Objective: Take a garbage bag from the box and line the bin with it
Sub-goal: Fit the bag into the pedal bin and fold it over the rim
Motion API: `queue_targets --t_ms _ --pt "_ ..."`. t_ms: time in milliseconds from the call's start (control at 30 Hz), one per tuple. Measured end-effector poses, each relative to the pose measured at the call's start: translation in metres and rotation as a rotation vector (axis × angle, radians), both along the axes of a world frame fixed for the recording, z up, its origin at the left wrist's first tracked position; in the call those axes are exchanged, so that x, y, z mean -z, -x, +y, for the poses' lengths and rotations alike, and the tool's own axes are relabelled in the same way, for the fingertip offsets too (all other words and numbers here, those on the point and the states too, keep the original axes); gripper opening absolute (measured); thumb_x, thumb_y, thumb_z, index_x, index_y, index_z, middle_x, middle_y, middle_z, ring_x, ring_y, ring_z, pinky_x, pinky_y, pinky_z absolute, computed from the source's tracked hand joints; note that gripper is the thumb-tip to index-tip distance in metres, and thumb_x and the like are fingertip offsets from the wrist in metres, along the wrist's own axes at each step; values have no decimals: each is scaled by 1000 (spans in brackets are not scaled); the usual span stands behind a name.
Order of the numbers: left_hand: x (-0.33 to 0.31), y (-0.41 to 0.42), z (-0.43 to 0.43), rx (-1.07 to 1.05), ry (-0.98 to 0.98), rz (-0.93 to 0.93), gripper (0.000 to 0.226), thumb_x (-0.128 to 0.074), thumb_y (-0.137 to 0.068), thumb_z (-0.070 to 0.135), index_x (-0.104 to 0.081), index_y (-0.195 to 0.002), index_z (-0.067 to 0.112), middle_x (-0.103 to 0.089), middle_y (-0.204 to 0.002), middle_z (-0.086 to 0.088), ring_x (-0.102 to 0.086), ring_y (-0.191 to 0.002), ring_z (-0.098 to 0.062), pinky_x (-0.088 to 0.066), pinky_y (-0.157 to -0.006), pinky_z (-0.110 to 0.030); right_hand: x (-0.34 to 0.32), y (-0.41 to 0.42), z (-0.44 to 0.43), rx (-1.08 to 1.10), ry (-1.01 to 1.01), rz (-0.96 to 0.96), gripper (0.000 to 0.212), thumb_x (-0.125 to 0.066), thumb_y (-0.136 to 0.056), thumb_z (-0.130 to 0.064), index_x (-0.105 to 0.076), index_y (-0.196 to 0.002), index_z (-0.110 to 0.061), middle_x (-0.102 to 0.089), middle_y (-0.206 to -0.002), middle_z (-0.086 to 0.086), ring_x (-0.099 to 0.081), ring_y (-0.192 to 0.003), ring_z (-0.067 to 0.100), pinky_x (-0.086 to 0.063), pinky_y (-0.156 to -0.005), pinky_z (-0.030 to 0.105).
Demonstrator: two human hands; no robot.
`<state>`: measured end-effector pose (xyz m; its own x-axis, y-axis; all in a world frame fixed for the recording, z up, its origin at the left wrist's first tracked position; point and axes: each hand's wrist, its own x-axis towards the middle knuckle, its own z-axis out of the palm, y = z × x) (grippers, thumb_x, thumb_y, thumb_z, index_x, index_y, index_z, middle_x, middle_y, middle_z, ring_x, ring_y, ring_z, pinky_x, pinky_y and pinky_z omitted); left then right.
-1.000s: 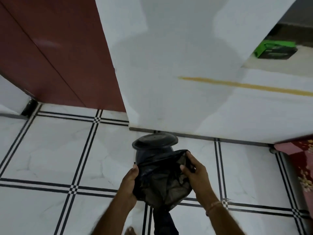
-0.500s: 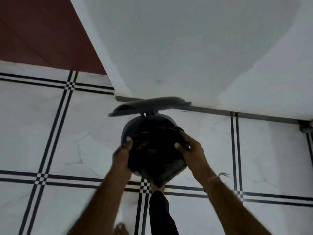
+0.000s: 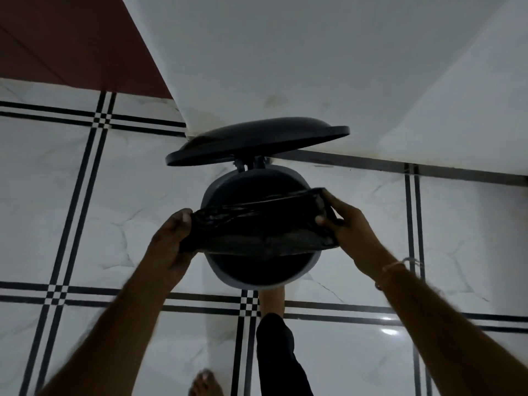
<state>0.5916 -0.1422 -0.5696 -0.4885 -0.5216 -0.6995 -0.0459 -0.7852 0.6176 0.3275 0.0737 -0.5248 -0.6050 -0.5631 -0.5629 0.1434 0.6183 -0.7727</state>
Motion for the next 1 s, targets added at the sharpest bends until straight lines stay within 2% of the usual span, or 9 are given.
queue_targets --t_ms 100,267,467,533,600,700,800,867,1000 --pt "1 0 -2 -78 -28 -21 27 -49 -105 15 -62 -83 22 -74 -83 1 -73 -81 -18 -63 -64 -33 1 -5 8 71 45 5 51 -65 -96 -2 -63 -129 -42 -72 -119 -14 -72 -105 8 -58 -84 20" --pt "-9 5 1 -120 -92 11 54 -46 -103 48 -75 -66 22 -78 -82 0 -77 -84 -17 -65 -79 -37 6 -13 11 91 37 64 55 -65 -94 -3 -64 -128 -47 -73 -125 -5 -71 -108 33 -60 -95 42" --pt "-19 14 13 -161 -188 154 68 -37 -107 48 -70 -53 24 -74 -68 6 -77 -74 -12 -65 -71 -37 18 -38 25 179 -217 249 44 -69 -92 -24 -63 -136 -22 -67 -133 7 -66 -110 25 -58 -85 22" --pt "-25 24 19 0 -134 134 57 -40 -105 47 -76 -71 20 -79 -84 0 -78 -86 -15 -64 -74 -34 10 -48 28 33 -277 675 52 -69 -90 -42 -57 -137 -21 -53 -146 6 -50 -127 22 -48 -98 36" --pt "-31 32 21 148 -45 102 47 -51 -98 48 -76 -111 11 -77 -115 -11 -73 -110 -25 -62 -85 -35 -6 -55 7 -130 -29 814 52 -69 -92 -42 -53 -138 -25 -50 -146 -4 -40 -126 8 -41 -100 35" --pt "-34 44 20 297 -8 112 83 -82 -70 60 -65 -127 2 -71 -129 -17 -68 -121 -30 -59 -92 -35 0 -60 -36 -533 -6 688 62 -55 -86 -62 -53 -140 -32 -59 -141 -9 -43 -133 16 -36 -110 44" --pt "-34 46 11 328 5 100 93 -91 -50 65 -69 -118 8 -73 -125 -14 -71 -115 -27 -61 -89 -35 12 -44 -59 -524 -60 445 36 -61 -86 -60 -69 -104 -30 -67 -110 -16 -59 -114 13 -43 -104 39" --pt "-31 38 1 309 17 65 100 -88 -59 64 -61 -133 2 -68 -134 -17 -67 -123 -30 -59 -95 -38 9 -27 -60 -328 -11 248 27 -67 -93 -42 -68 -94 -15 -66 -89 -14 -62 -90 2 -49 -83 24" --pt "-31 21 -7 311 -13 81 45 -41 -106 40 -75 -120 15 -75 -123 -8 -71 -115 -22 -61 -88 -34 13 -5 -48 -147 -19 237 31 -54 -101 -41 -61 -102 -11 -70 -96 7 -68 -93 27 -58 -88 49"
